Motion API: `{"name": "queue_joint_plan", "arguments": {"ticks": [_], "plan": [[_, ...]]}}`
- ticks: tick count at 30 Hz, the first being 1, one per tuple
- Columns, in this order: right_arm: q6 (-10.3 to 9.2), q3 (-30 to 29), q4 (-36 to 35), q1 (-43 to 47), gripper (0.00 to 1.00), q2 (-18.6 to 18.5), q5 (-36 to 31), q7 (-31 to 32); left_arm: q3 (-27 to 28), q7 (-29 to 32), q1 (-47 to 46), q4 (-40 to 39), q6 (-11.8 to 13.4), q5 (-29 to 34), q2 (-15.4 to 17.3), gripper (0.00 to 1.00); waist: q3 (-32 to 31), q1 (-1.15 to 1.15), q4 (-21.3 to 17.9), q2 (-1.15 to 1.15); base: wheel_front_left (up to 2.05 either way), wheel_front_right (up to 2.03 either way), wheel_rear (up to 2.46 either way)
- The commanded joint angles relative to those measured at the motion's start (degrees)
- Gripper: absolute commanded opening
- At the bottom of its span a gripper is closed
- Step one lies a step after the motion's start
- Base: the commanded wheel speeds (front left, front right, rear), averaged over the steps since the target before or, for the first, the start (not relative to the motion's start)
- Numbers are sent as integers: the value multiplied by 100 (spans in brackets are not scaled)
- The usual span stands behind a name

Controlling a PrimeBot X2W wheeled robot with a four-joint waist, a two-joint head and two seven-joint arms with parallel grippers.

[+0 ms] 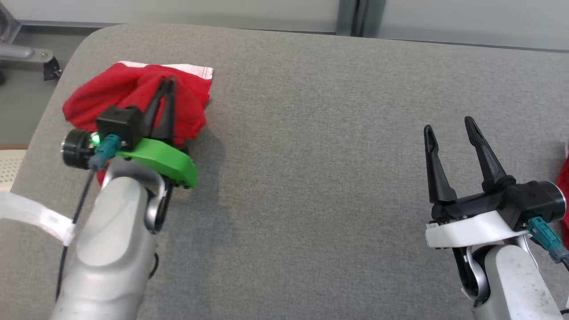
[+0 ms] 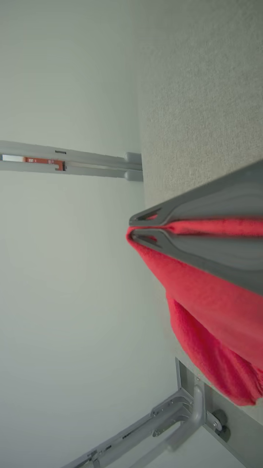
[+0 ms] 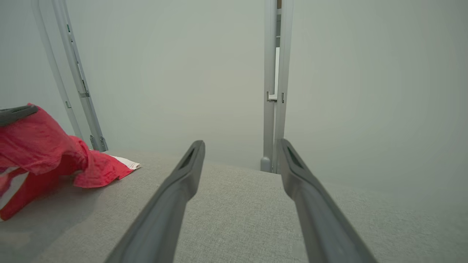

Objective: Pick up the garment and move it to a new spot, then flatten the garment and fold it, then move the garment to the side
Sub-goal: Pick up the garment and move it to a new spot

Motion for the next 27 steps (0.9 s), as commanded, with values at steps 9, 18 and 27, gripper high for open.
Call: {"name": "queue_joint_plan", "arguments": {"ticks": [9,18,27], "plan": [[-9,26,-56,-57,100,76,111,-26,-855,439,383,-737,70,200,-541,0,-37,0,-931,0,0,0,0],[-9,97,-60,-134,100,113,196,-27,-1688,538,35,-939,149,108,-692,0,55,0,-1710,0,0,0,0],[-9,252,15,-116,100,118,367,-27,-2884,479,-467,-711,325,-584,-688,100,76,0,-2131,0,0,0,0]]}}
